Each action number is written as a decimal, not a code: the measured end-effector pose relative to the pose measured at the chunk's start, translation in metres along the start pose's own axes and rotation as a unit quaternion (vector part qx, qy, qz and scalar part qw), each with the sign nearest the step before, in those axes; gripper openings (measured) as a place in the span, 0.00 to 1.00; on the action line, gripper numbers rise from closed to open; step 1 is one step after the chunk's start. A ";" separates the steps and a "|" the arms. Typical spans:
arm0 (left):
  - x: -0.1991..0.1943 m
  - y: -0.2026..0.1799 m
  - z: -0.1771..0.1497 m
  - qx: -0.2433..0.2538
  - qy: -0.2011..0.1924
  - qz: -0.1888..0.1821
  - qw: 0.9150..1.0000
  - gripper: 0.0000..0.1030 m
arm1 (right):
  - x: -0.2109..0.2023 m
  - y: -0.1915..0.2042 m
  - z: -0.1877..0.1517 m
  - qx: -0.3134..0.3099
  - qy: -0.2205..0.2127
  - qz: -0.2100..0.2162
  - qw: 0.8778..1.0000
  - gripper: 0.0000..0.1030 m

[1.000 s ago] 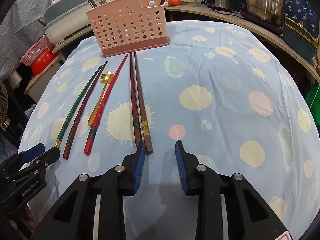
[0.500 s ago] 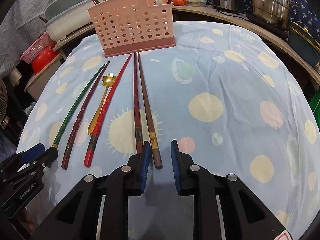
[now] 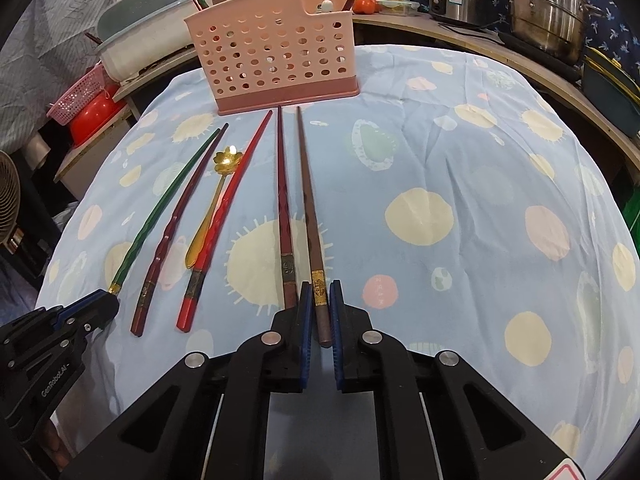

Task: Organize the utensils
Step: 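Grasp a green chopstick with the left tool while the right tool grasps a brown chopstick, then lift both chopsticks and carry them above the pink holder with both tools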

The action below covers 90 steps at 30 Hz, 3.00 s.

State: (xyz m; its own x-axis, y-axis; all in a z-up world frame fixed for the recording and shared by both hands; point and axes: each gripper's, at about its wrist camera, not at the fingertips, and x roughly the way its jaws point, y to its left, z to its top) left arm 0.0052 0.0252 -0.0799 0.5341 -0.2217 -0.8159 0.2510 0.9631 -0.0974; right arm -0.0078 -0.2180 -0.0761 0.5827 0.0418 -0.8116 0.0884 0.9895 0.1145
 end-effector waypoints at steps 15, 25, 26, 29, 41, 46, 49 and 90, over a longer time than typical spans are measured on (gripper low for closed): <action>-0.038 -0.003 0.008 -0.009 -0.027 -0.019 0.999 0.07 | -0.055 -0.010 0.005 0.029 -0.045 0.017 0.998 0.07; -0.074 -0.002 0.028 -0.022 -0.065 -0.030 0.997 0.07 | -0.095 -0.014 0.022 0.044 -0.091 0.029 0.995 0.07; -0.079 -0.001 0.031 -0.024 -0.070 -0.030 0.997 0.07 | -0.099 -0.014 0.024 0.045 -0.095 0.030 0.994 0.07; -0.091 0.001 0.043 -0.028 -0.086 -0.031 0.995 0.07 | -0.112 -0.015 0.033 0.047 -0.111 0.033 0.992 0.07; -0.129 -0.007 0.094 -0.017 -0.154 -0.033 0.987 0.07 | -0.154 -0.011 0.072 0.045 -0.174 0.045 0.983 0.07; -0.139 -0.008 0.115 -0.017 -0.172 -0.034 0.984 0.07 | -0.162 -0.014 0.087 0.047 -0.188 0.046 0.980 0.07; -0.145 -0.010 0.124 -0.014 -0.181 -0.034 0.983 0.07 | -0.167 -0.016 0.096 0.050 -0.198 0.047 0.978 0.07; -0.132 -0.039 0.326 -0.011 -0.323 -0.064 0.944 0.07 | -0.129 -0.009 0.298 0.108 -0.323 0.066 0.938 0.07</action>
State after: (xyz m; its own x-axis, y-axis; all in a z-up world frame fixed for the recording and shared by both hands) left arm 0.1877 -0.0327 0.2174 0.8835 -0.3767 -0.2784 0.3337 0.9233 -0.1902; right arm 0.1574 -0.2735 0.1982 0.9620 0.0009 -0.2731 0.1015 0.9272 0.3606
